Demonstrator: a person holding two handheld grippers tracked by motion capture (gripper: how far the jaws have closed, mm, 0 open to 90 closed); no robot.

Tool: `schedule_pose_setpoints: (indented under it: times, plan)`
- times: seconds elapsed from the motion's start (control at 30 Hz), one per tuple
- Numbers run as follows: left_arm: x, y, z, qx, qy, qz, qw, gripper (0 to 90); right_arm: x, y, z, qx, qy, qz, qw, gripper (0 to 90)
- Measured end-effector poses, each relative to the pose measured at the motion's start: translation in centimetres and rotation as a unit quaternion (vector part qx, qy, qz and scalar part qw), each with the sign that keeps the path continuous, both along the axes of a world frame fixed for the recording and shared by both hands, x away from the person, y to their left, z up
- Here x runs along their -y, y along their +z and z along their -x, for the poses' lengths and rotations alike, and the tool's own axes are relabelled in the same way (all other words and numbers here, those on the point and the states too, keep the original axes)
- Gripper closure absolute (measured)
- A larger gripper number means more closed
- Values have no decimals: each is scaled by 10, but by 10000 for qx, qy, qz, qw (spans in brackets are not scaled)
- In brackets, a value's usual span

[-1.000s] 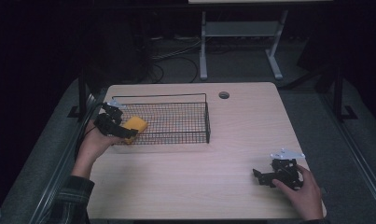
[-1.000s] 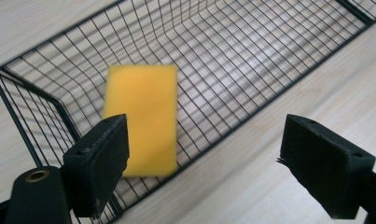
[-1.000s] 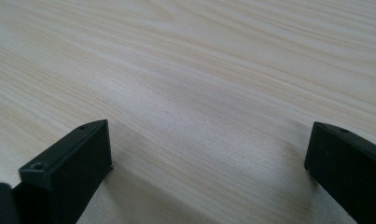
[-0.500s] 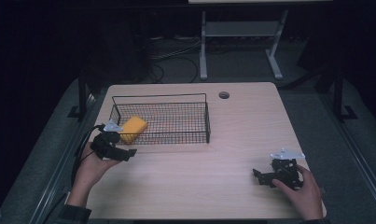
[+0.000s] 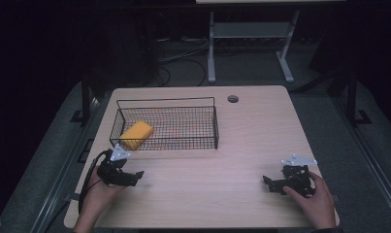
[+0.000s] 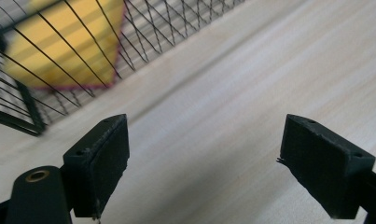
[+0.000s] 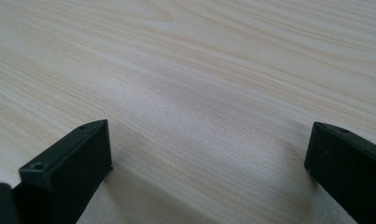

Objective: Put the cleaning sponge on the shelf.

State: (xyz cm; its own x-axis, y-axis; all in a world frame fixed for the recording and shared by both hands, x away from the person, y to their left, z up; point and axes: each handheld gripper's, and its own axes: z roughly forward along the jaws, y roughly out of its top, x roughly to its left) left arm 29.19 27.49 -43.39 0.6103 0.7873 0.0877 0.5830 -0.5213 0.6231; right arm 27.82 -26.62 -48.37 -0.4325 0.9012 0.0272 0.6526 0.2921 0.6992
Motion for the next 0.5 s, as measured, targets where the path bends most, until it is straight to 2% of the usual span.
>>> schedule_pose_setpoints:
  times: [0.37,0.5]
  plan:
    - [-1,-26,7,-160,24,40,9999,149,0,0,0,-1,-1,-1,10000,0]
    - [-3,-29,7,-168,65,195,9996,139,0,0,0,-1,-3,-3,10000,0]
